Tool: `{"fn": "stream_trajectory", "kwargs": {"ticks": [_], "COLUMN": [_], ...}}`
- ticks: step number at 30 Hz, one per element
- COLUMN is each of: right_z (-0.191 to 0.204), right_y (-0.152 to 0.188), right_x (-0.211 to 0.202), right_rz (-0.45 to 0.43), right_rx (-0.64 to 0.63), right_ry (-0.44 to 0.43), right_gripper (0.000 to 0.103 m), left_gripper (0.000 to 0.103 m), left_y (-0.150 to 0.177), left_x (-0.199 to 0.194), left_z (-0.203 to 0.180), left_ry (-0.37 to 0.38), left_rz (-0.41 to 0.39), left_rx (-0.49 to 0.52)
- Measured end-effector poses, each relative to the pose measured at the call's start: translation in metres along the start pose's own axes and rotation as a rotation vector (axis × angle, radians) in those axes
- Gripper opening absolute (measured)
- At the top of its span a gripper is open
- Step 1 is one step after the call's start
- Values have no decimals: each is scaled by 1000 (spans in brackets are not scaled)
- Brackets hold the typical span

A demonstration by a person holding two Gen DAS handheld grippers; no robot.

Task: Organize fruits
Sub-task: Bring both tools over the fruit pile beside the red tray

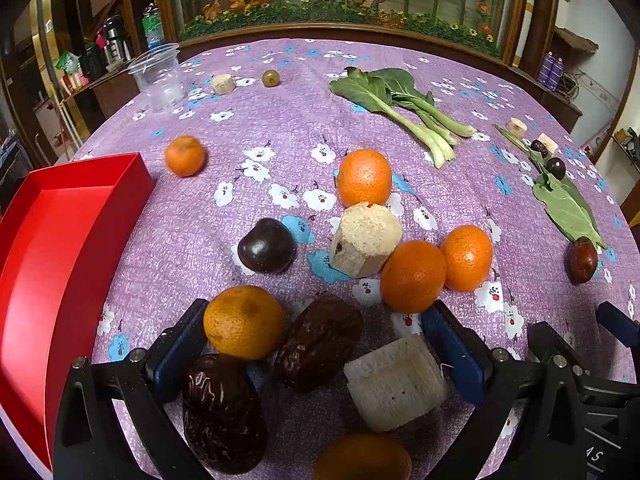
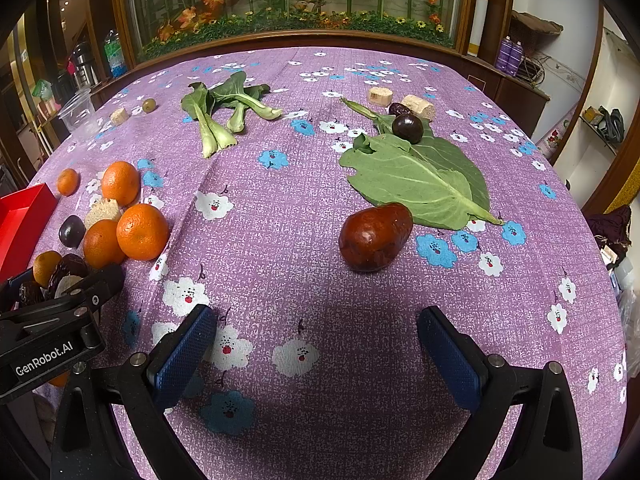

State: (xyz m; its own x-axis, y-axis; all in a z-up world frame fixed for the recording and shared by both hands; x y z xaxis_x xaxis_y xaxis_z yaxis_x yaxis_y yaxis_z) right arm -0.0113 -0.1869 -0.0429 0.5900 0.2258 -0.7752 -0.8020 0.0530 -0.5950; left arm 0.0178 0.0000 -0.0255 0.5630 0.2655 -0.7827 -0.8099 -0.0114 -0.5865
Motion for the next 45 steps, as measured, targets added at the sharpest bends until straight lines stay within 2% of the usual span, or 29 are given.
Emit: {"fn": "stream_trajectory", "kwargs": {"ticks": [7,8,10,12,14,19,23,25,28,33,36,41,45], "right_z": [1,0,0,2,3,19,30,34,41,60,62,31,-6], "right_y": [3,2,2,6,10,19,29,33,39,45,46,49,57], "right_x": [-2,-2,-2,-7,-17,-51,-73,-80,-93,-116,-123,-130,-132], "right_rz": [35,38,42,41,12,-88,-144,-167,-209,-294,-317,-304,-266], "right_rx": [33,31,32,53,84,72,75,78,77,15,-1,41,87], "right_ry": [13,10,8,-3,-45,-68,-84,-80,-74,-65,-70,-37,20], "right_gripper": [103,103,103,102,102,102,102,102,102,102,102,102,102], "left_gripper": [102,101,87,81,81,81,80,76,75,75,75,75,75], "left_y": [4,6,9,13,16,22,26,26,30,37,39,37,38], "left_x": [-6,-8,-18,-31,-47,-92,-114,-120,-127,-124,-118,-99,-83], "left_z": [5,8,16,25,37,64,80,84,89,95,103,124,126], "left_ry": [80,91,141,167,160,152,172,181,195,210,220,231,237], "left_rz": [65,72,67,43,-5,-143,-199,-210,-220,-201,-179,-132,-94], "left_rx": [138,134,103,84,68,47,30,28,26,13,-11,-81,-92]}}
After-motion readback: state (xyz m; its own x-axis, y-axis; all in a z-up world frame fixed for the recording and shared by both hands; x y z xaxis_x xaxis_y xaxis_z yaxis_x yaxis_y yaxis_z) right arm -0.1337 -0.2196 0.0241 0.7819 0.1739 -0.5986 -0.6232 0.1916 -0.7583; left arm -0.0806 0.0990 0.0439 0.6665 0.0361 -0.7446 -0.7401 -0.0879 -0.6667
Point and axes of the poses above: each gripper's, at about its wrist camera, not at the fingertips, and x roughly the way its jaws point, z to its left, y to its underside, the point moved 3 cm from there along x, roughly the way its jaws point, and after that the axes turned 15 degrees about -y, right-handed, at the moved point
